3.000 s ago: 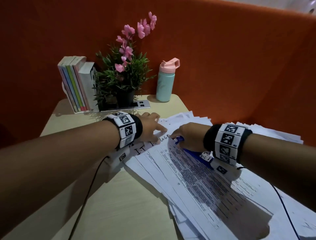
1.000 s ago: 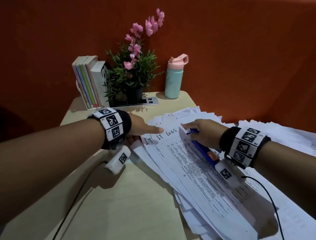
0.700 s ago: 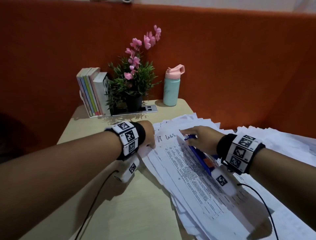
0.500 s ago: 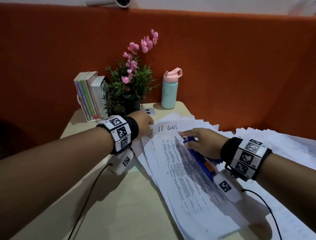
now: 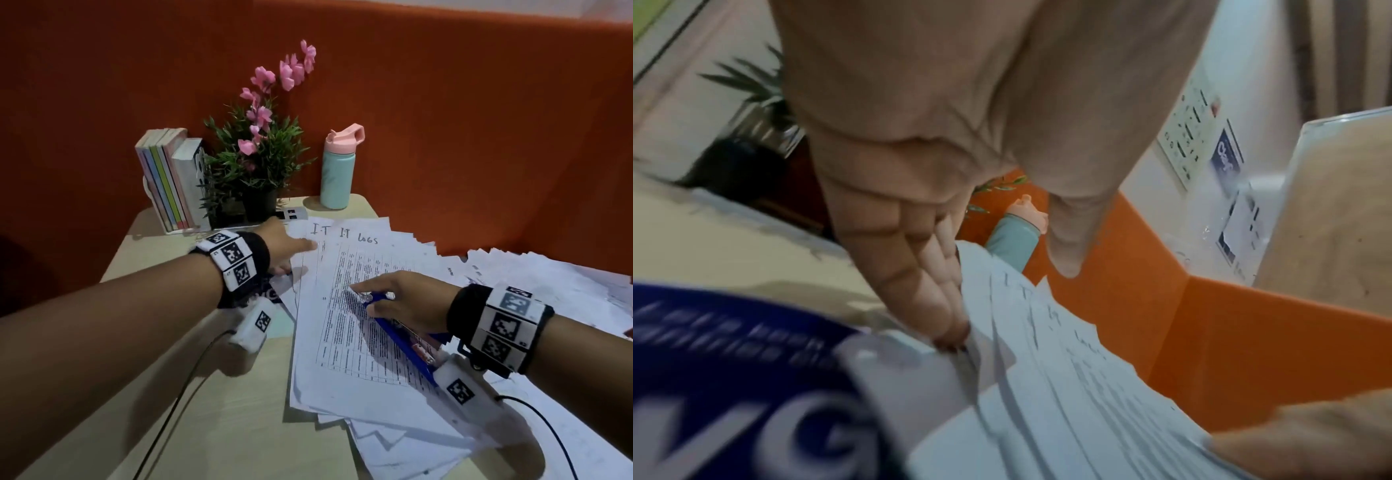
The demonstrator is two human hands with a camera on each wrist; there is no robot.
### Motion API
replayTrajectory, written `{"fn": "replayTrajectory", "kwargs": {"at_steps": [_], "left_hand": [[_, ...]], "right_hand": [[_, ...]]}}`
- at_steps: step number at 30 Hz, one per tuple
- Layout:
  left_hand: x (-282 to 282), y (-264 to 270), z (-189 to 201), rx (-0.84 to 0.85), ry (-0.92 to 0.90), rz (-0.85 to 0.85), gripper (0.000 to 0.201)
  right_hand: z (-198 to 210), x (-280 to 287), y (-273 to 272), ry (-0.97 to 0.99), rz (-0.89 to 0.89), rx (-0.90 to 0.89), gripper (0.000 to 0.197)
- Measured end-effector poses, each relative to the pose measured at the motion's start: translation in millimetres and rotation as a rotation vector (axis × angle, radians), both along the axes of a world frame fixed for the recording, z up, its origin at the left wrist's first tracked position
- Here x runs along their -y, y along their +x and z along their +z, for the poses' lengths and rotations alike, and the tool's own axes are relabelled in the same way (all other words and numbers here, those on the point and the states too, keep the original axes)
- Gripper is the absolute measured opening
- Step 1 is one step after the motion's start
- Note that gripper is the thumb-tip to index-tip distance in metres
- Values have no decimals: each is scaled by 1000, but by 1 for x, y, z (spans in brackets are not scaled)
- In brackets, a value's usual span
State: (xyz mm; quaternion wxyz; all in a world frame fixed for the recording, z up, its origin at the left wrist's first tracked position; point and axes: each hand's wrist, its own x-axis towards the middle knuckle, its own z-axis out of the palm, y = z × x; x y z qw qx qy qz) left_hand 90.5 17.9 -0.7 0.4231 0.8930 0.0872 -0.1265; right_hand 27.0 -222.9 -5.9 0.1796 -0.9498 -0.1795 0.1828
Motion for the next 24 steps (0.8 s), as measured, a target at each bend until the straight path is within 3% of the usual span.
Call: {"fn": "replayTrajectory", "kwargs": {"at_steps": [2,4,7,11,15,18,22,24], "left_hand": [[-6,-7,-12,-91,-53,-50,69],[-7,-11,-22,-73,-87,-103,76],[0,-23,-25,-22,-12,-230,38],[10,-31,-29,-14,172,-416,42],[3,-25,-3,-94,370,-593,38],[4,-23,-1,-32,520,-644,50],[8,-27,-19,194,619,-544,110],[2,-27,-21,310,693,-578,126]], "right_hand": [[-1,0,2,23,-12,-27,43],[-1,0,4,42,-23,-37,43],[-2,-2,2,79,-33,-33,42],[0,-5,-4,96,17,-6,42],[17,-7,-6,-95,220,204,46],[20,-11,-4,-262,339,254,49],[11,-19,-2,-379,417,206,51],[8,-22,1,-379,423,193,51]]}}
